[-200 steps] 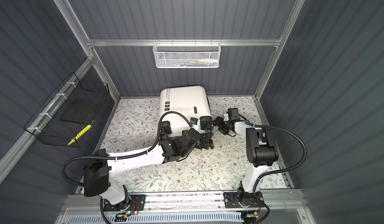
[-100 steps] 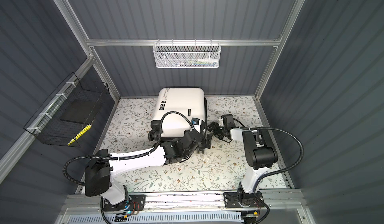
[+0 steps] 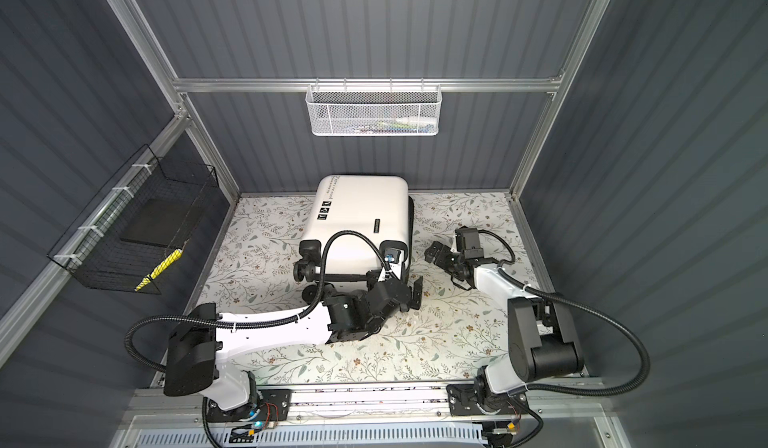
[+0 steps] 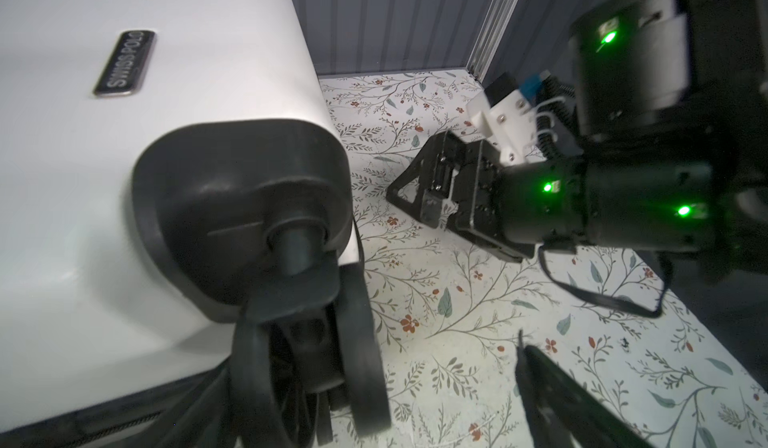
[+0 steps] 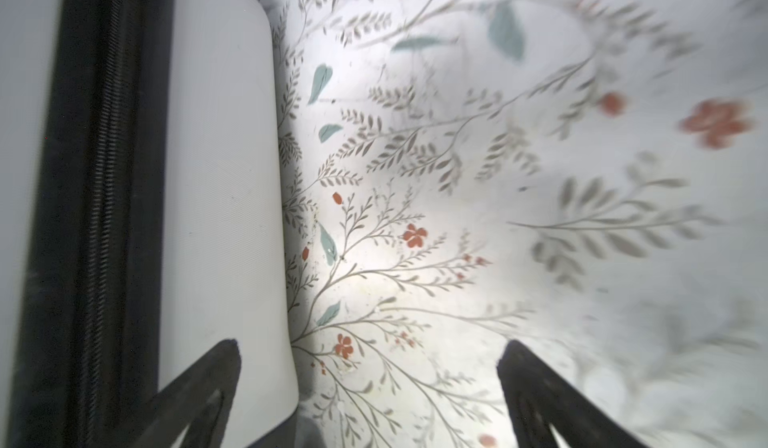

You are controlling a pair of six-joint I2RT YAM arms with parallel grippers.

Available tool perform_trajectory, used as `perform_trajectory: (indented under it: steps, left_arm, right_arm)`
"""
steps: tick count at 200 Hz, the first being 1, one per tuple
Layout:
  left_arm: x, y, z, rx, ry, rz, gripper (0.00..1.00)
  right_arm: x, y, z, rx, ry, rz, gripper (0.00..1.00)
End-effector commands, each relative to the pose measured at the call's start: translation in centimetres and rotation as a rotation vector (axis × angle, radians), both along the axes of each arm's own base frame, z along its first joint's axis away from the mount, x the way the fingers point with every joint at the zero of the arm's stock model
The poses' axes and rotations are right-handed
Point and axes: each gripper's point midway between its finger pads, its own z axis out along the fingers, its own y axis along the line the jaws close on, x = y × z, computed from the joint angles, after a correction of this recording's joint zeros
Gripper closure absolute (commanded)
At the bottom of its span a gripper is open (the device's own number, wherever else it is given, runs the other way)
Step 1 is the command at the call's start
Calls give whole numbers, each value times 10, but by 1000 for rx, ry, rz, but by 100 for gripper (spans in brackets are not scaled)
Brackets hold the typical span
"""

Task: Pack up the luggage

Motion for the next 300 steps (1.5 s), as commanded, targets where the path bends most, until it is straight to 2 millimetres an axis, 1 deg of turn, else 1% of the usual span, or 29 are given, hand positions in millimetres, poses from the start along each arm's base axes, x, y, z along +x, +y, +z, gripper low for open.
perform_trajectory:
  steps: [1,12,26,34,50,66,91,113,114,115,118,124,127,135,175,209,239,246,258,278,300]
  left_arm:
    - [-1,20,4,30,-31,52,0]
    - [-1,24,1,32,-29,62,0]
    - [-1,27,-2,37,-28,72,2]
    - [-1,28,-4,41,-30,79,3]
    - [0,29,-6,42,-35,86,4]
    - [1,28,-8,45,-43,84,6]
    - [4,27,-7,40,-62,89,8]
    - [5,24,-6,35,-81,87,10]
    - [6,24,-5,36,-82,87,10]
    - [6,24,-5,36,-83,86,10]
    - [6,23,-4,32,-85,85,10]
    - [6,22,-4,33,-90,84,11]
    - [6,21,-4,34,-91,83,11]
    - [7,20,-5,34,-94,81,11]
    - [10,11,-7,33,-102,68,14]
    - [15,4,-11,33,-96,64,16]
    - [19,3,-13,29,-96,71,19]
    - [19,2,-13,27,-99,71,20]
    - [19,0,-10,26,-104,63,26]
    - [19,-3,-3,22,-112,47,39]
    - [16,-7,5,6,-112,20,53]
  right_arm:
    - [-17,-26,-3,-169,13,-18,1]
    - [-22,-30,3,-194,2,-22,1]
    - [-26,-41,9,-204,14,-93,1]
    - [-29,-42,11,-204,28,-100,1]
    - [-31,-37,16,-211,40,-42,1]
    - [-33,-33,17,-192,36,-31,1]
    - [-35,-22,24,-88,-51,-30,1]
    - [-42,-5,40,39,-156,9,1]
    - [-42,-5,43,42,-166,9,1]
    - [-43,-4,41,46,-162,14,1]
    - [-44,-2,44,57,-171,20,1]
    - [-48,0,40,66,-158,33,1]
    - [-51,1,47,74,-179,39,1]
    - [-55,4,48,90,-179,55,1]
    - [-80,20,43,117,-185,128,1]
    - [-100,27,48,120,-275,163,1]
    - [-111,32,52,104,-345,185,2]
    - [-113,34,50,100,-355,194,3]
    - [-116,36,46,97,-364,203,5]
    - [-119,40,37,99,-370,218,7]
    - [-122,47,32,115,-385,240,9]
